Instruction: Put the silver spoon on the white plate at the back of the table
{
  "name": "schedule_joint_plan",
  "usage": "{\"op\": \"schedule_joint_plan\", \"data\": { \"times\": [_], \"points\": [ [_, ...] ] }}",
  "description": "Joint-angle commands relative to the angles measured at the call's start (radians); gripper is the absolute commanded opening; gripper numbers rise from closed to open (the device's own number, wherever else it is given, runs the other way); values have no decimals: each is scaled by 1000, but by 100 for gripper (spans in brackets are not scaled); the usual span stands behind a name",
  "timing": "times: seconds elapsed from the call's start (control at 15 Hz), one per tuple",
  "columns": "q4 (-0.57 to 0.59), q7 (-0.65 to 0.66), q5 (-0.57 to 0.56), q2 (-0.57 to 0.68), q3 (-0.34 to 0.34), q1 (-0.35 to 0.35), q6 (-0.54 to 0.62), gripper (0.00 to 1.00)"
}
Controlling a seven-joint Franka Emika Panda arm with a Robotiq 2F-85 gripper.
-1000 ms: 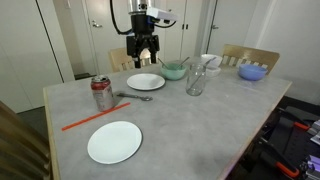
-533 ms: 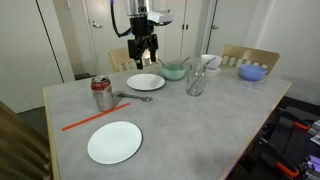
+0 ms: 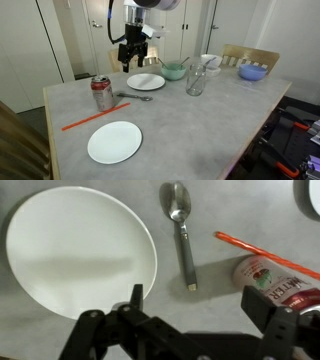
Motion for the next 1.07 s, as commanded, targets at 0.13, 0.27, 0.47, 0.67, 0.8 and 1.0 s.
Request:
{"op": "schedule_joint_plan", "data": {
  "times": [0.13, 0.27, 0.47, 0.67, 0.8, 1.0],
  "points": [
    [9, -238, 145, 102, 123, -117, 111, 100],
    [19, -295, 162, 127, 152, -136, 89, 100],
    [15, -345, 156, 146, 170, -145, 75, 100],
    [10, -376, 137, 157, 164, -142, 63, 100],
    [10, -391, 135, 164, 162, -143, 54, 100],
    [9, -382, 115, 170, 140, -130, 38, 100]
  ]
}}
